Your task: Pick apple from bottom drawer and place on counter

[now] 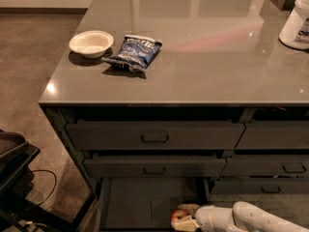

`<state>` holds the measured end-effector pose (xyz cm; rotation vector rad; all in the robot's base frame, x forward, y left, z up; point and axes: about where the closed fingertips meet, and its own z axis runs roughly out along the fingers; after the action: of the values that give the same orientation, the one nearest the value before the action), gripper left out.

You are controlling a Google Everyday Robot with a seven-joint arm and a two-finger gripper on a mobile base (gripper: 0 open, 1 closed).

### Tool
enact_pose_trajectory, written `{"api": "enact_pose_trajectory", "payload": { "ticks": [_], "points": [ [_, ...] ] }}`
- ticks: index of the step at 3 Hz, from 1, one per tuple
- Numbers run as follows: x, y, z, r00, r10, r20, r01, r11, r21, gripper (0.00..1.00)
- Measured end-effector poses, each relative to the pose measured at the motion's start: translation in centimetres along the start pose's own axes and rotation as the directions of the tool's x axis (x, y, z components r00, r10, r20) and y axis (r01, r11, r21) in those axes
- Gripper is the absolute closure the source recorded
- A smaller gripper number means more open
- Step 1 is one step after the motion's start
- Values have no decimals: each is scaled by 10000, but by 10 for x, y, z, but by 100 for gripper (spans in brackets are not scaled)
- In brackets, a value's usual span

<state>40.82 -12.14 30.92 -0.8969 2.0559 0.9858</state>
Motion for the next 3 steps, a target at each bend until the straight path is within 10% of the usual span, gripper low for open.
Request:
{"api": "enact_pose_trajectory", "payload": {
  "ticks": [2, 3],
  "points": [
    [-51, 34, -34, 9910, -1254, 458, 1235, 9914, 432, 100],
    [-103, 97, -75, 9498, -3010, 853, 2917, 9506, 1063, 100]
  ]
}}
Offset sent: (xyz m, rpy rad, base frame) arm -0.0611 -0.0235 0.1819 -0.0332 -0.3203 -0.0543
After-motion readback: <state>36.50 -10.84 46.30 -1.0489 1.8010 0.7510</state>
